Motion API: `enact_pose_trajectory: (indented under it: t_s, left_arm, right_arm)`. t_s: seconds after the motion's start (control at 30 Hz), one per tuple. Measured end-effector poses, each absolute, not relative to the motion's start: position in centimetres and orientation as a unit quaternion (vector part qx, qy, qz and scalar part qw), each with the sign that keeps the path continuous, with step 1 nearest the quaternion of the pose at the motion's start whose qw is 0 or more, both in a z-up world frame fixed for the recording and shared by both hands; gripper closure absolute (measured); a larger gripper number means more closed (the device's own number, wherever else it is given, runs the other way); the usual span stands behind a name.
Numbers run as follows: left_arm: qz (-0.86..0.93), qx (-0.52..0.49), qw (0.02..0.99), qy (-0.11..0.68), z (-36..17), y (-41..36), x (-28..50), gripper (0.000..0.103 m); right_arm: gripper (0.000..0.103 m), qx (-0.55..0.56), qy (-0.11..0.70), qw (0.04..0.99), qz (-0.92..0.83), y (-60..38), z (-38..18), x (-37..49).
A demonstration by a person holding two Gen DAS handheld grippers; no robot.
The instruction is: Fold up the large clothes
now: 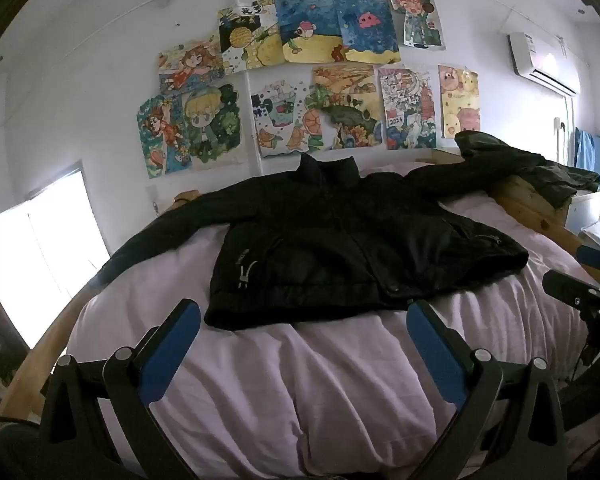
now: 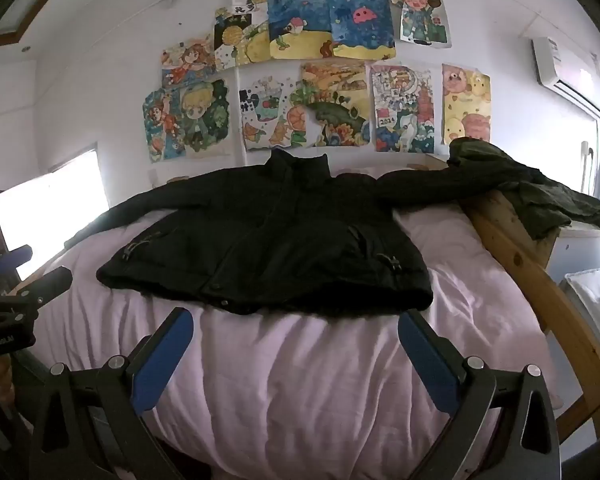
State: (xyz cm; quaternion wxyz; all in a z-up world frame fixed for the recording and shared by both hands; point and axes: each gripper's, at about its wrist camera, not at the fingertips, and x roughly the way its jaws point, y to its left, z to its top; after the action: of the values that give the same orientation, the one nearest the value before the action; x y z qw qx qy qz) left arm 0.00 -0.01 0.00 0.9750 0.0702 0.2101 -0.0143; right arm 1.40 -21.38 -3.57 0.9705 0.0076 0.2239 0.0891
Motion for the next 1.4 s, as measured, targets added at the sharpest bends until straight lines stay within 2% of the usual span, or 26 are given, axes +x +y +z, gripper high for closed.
enact_pose_trajectory:
  t_s: [1.4]
  left_arm:
    - [-0.014, 0.071, 0.975, 0.210, 0.00, -0.01, 0.00, 0.002]
  right_arm:
    - [0.000, 0.016, 0.231, 0.969, 0.092, -21.60, -3.84, 1.65]
